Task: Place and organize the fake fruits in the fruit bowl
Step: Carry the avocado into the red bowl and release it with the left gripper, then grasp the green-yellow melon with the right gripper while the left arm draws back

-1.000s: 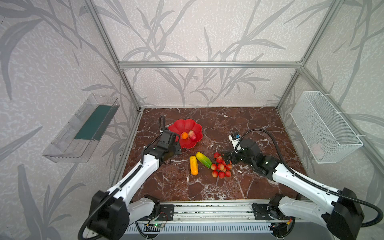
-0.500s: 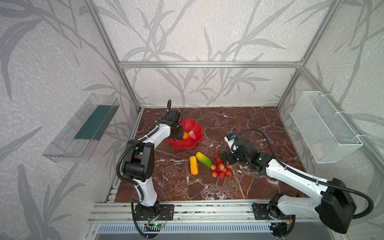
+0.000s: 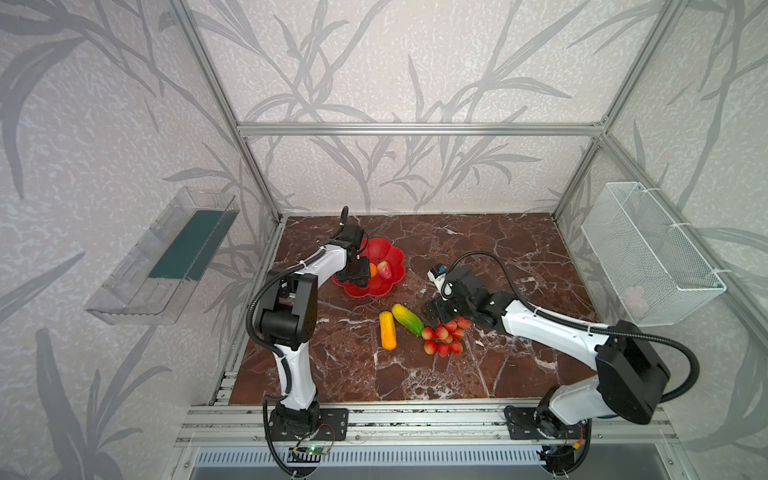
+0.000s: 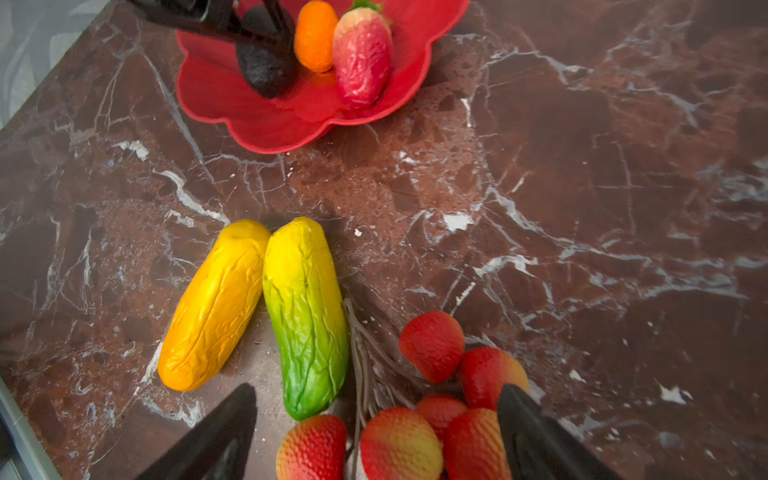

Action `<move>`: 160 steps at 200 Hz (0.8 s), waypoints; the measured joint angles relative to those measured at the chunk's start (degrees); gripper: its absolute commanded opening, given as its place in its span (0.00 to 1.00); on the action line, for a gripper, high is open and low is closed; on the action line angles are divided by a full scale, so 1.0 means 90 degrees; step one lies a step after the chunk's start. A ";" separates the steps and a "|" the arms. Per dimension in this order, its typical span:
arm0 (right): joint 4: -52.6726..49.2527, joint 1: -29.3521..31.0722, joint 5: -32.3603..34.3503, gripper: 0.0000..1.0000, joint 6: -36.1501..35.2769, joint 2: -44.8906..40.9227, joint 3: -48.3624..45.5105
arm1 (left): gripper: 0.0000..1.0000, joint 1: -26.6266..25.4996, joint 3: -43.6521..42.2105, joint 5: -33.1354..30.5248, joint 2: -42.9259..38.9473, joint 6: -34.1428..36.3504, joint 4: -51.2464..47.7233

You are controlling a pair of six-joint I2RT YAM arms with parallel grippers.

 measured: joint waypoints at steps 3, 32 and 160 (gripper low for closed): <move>0.0000 0.0029 0.0000 0.87 -0.0015 0.0063 0.0044 | 0.66 0.0002 0.0000 -0.0002 -0.0056 0.0005 0.0002; 0.0000 0.0301 0.0000 0.85 -0.0107 0.0534 0.0338 | 0.66 0.0049 -0.0022 0.0000 -0.0945 0.0005 0.0073; 0.0019 0.0709 -0.0148 0.42 -0.0148 0.2373 0.1258 | 0.76 0.0129 -0.4809 -0.0415 -0.9054 -0.1360 0.0784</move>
